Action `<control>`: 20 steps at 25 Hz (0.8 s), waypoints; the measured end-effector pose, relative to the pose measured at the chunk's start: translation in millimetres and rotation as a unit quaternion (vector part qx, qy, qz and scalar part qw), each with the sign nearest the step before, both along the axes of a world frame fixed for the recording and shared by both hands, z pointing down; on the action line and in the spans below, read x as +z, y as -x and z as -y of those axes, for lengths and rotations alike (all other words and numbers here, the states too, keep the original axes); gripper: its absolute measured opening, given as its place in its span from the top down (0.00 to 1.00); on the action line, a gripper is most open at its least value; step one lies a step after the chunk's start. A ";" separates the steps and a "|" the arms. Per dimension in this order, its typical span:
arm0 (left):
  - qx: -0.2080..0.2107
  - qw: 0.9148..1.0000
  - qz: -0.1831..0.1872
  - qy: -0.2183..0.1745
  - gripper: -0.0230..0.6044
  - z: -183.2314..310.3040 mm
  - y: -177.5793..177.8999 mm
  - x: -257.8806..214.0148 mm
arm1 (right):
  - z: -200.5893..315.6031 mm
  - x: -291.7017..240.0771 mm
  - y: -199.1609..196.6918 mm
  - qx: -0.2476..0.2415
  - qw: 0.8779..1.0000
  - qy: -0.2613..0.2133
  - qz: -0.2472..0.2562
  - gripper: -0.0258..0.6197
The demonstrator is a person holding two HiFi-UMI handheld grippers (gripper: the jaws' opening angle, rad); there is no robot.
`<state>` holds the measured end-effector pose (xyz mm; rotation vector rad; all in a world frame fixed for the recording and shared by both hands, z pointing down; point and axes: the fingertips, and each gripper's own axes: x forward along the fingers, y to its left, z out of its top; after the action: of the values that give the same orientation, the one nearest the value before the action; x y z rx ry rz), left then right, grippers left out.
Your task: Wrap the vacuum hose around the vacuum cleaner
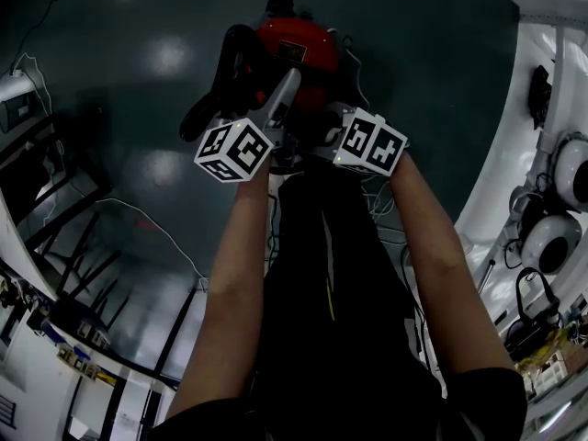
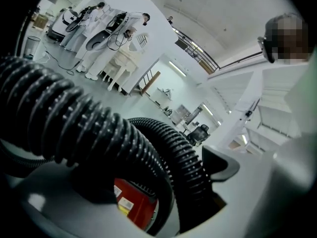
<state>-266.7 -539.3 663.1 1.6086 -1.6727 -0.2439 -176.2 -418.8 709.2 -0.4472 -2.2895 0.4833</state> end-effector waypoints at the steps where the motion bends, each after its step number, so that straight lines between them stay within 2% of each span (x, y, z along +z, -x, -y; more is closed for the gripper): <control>1: 0.007 1.000 -0.003 0.000 0.13 0.2 -0.6 0.9 | 0.0 0.4 -0.4 -0.003 1.000 -0.001 -0.001 0.68; 3: 0.012 1.000 -0.008 0.000 0.11 0.0 -0.6 2.6 | -0.1 0.7 -0.3 -0.007 1.000 -0.003 -0.003 0.69; 9: -0.012 1.000 -0.016 -0.017 0.09 -4.1 0.3 6.6 | 3.6 6.2 -6.2 -0.018 1.000 -0.009 -0.011 0.69; 12: 0.004 0.999 -0.029 -0.015 0.08 -6.7 2.6 9.1 | 4.6 6.6 -5.0 -0.032 0.999 -0.011 -0.013 0.69; 17: 0.039 0.996 -0.074 -0.003 0.07 -5.2 5.3 17.1 | 7.2 2.9 -1.6 -0.039 0.999 -0.003 -0.005 0.69; 20: 0.056 0.994 -0.089 -0.011 0.07 -4.9 6.2 15.3 | 9.8 -0.1 -1.4 -0.038 0.999 0.006 0.001 0.69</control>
<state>-272.8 -534.4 678.4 1.6401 -1.4450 -0.3412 -174.8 -428.6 709.1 -0.5386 -2.2643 0.4599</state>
